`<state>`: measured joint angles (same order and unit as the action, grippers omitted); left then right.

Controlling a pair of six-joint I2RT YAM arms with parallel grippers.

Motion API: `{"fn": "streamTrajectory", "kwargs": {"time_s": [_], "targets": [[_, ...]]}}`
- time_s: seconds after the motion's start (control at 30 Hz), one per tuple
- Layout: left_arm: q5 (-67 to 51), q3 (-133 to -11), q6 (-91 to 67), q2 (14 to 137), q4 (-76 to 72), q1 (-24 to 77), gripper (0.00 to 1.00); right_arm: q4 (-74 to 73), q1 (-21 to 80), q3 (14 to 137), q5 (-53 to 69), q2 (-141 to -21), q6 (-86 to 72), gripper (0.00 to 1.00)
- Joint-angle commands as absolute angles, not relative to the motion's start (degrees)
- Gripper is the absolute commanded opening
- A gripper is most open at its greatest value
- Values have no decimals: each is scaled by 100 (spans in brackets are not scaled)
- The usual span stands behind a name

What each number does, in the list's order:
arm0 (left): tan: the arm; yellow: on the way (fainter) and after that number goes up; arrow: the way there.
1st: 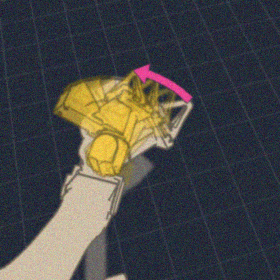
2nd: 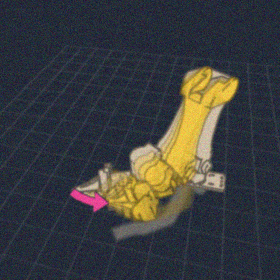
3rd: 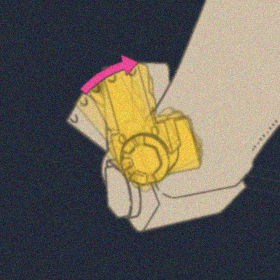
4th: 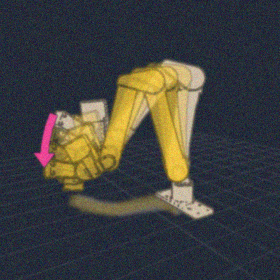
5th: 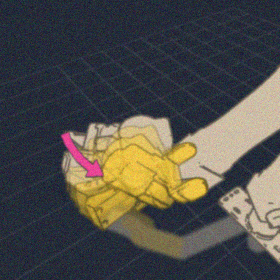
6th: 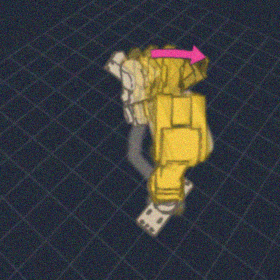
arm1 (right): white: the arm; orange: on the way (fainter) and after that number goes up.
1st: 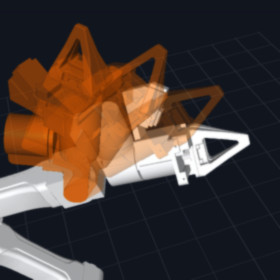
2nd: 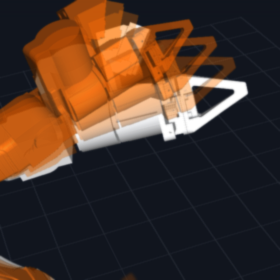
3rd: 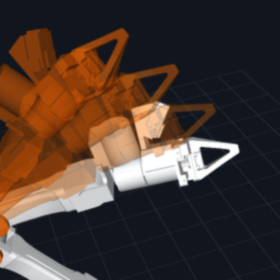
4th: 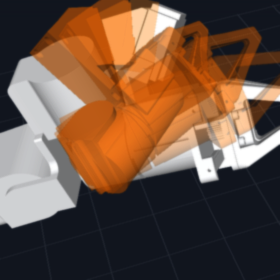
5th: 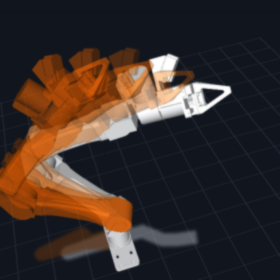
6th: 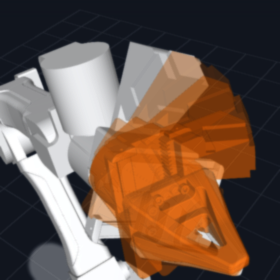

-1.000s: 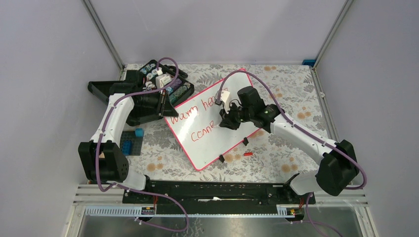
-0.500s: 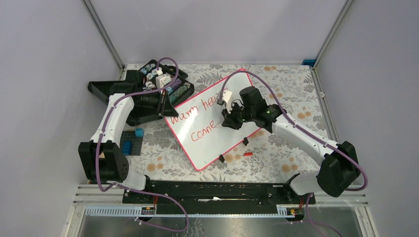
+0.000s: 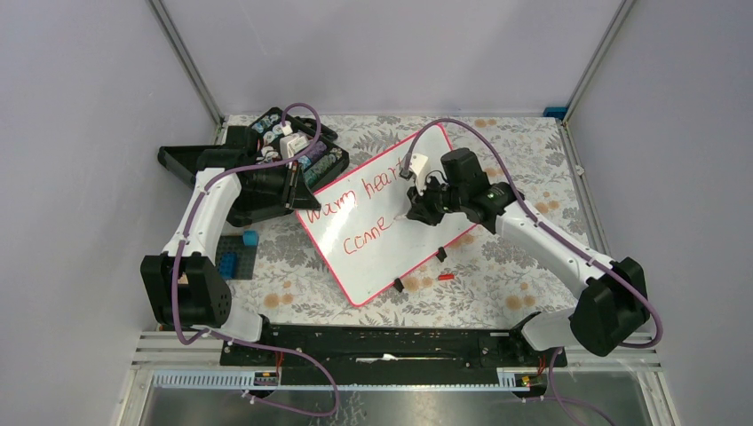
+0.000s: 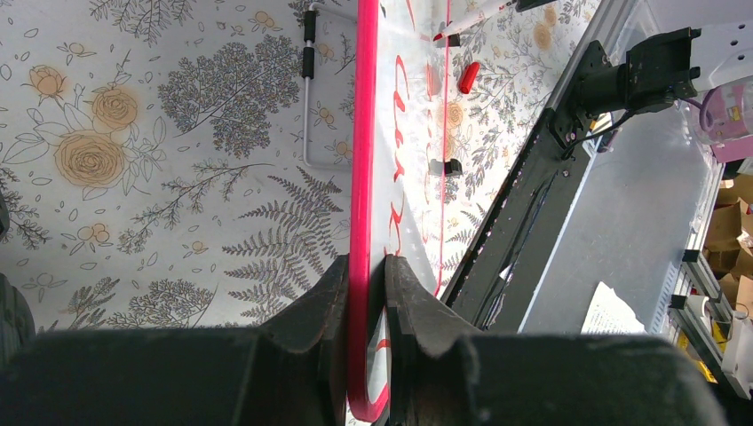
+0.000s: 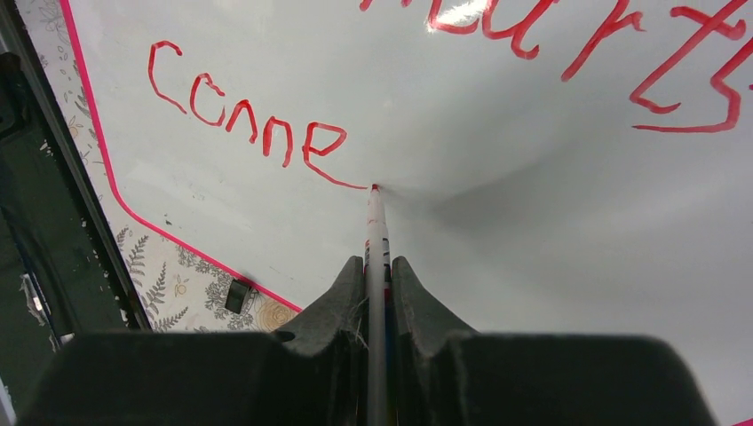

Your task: Write a sentence on the whiteboard

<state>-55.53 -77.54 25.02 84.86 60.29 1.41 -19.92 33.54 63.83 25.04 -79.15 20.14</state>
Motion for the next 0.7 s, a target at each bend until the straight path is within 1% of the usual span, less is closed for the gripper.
{"fn": "streamTrajectory", "kwargs": {"time_s": [0.0, 0.23, 0.67], "targets": [[-5143, -7667, 2795, 8616, 6004, 317, 0, -1944, 3319, 6724, 2566, -7782, 1970, 0], [-5128, -7672, 2795, 8618, 6009, 319, 0, -1929, 3323, 6822, 2697, -7875, 1925, 0], [-5127, -7673, 2791, 8623, 6008, 323, 0, -1826, 3327, 6858, 2501, -8112, 1916, 0]]}}
